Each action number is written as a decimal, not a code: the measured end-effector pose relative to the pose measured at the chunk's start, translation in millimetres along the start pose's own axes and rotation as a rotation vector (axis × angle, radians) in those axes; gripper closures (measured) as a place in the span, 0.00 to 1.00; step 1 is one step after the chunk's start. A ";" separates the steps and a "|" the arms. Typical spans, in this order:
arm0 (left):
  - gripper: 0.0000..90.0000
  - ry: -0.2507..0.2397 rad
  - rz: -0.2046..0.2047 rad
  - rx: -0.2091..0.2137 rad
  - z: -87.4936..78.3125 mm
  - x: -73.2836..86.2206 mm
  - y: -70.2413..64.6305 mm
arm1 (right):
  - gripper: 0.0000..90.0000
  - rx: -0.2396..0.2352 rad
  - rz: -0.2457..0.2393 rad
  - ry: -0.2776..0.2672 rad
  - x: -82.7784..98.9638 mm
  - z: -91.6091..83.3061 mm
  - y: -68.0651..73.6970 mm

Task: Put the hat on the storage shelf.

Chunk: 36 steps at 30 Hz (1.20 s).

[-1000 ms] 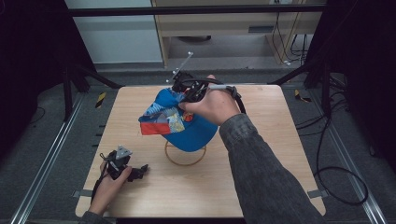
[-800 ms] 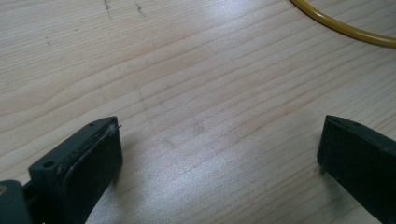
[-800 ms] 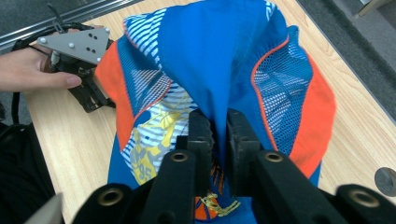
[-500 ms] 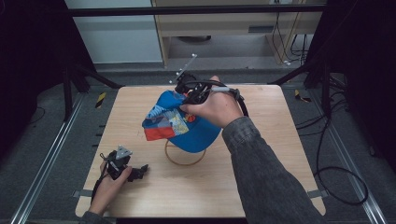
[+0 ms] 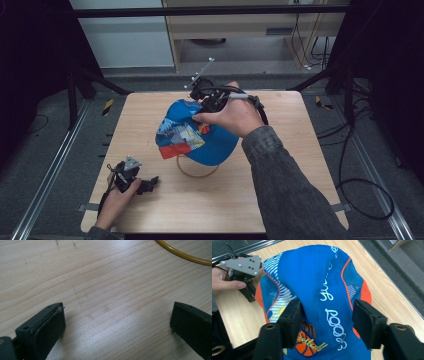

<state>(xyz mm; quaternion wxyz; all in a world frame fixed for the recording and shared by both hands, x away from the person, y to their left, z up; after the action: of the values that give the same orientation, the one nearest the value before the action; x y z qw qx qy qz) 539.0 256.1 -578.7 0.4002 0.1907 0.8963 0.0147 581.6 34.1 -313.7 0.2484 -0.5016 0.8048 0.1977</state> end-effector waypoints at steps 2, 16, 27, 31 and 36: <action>0.00 0.000 0.000 0.000 0.0 0.0 0.0 | 0.37 0.004 0.001 -0.001 0.7 0.6 -0.5; 0.00 0.000 0.000 0.000 0.0 0.0 0.0 | 0.24 0.007 0.009 0.000 1.7 0.0 0.0; 0.00 0.000 0.001 0.000 0.0 0.0 0.1 | 0.17 0.006 0.013 -0.041 3.1 -11.0 -0.3; 0.00 0.001 -0.002 0.001 0.0 0.0 -0.3 | 0.14 0.000 0.014 -0.072 6.7 -16.7 -0.2; 0.00 0.000 -0.001 0.001 0.0 0.0 -0.2 | 0.11 -0.004 0.020 -0.091 11.5 -19.6 -2.2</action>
<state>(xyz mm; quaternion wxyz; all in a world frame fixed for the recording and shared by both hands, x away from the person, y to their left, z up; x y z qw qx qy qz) 538.9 255.9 -578.8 0.3999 0.1904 0.8965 0.0138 575.4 13.9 -305.1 0.2820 -0.4842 0.7973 0.2243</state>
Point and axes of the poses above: each handheld gripper's, and its own axes: z roughly forward along the jaws, x roughly out of its underside, y roughly to its left, the point moved 10 cm from there along z, roughly forward along the jaws, and after that the axes turned 13 degrees about -x, right-handed, at the moved point
